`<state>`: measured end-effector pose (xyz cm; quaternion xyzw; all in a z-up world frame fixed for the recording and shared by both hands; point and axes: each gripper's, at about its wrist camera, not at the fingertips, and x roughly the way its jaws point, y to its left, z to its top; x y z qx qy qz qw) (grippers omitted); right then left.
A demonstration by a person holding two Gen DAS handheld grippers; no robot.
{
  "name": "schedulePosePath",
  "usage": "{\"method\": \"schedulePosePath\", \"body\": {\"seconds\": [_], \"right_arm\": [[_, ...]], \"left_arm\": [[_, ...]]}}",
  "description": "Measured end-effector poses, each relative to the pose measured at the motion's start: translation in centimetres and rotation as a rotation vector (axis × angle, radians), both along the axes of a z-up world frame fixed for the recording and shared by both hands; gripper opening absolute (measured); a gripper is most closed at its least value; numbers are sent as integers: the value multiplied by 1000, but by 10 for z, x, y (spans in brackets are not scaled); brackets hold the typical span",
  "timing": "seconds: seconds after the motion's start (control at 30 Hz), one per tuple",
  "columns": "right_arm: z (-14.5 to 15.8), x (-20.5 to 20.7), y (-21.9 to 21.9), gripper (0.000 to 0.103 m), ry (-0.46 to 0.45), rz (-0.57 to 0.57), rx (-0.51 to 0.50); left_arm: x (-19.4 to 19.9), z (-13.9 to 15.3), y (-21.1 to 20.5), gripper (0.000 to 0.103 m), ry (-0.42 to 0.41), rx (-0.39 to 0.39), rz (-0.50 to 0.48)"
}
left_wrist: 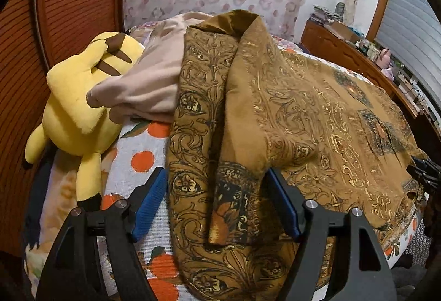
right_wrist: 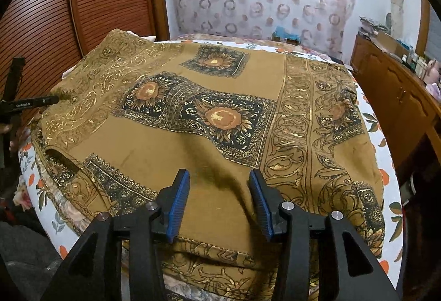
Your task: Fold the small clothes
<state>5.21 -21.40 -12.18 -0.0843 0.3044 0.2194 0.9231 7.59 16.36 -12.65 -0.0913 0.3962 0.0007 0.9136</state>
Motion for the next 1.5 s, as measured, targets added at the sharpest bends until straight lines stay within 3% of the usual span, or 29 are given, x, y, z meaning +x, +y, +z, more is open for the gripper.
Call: {"method": "schedulePosePath", "body": {"seconds": [0.27, 0.37, 0.43, 0.5, 0.53, 0.77, 0.97, 1.13, 1.23, 1.4, 1.5], "right_arm": [[-1, -5, 7, 62, -14, 13, -39], [0, -5, 6, 63, -9, 10, -31], [-1, -5, 6, 63, -10, 11, -31], [-1, -6, 7, 64, -11, 10, -32], [0, -6, 7, 64, -11, 11, -32], [-1, -6, 8, 64, -10, 11, -29], [0, -6, 6, 64, -2, 15, -14], [4, -4, -4, 64, 20, 0, 22], [10, -7, -16, 64, 23, 10, 93], [17, -17, -29, 64, -17, -44, 56], [21, -22, -41, 64, -24, -60, 94]], "left_arm": [[-1, 1, -2, 74, -8, 10, -8], [-3, 2, -7, 49, -20, 0, -41], [-4, 1, -12, 24, -22, 10, -72], [-5, 4, -18, 9, -38, 20, -95], [-6, 6, -19, 7, -45, 15, -101], [-12, 33, -25, 6, -148, -42, -119], [-1, 63, -49, 5, -232, -88, -194], [19, 89, -87, 5, -284, -126, -289], [29, 103, -111, 5, -302, -130, -352], [53, 124, -159, 5, -313, -119, -462], [61, 136, -183, 5, -326, -143, -521]]}}
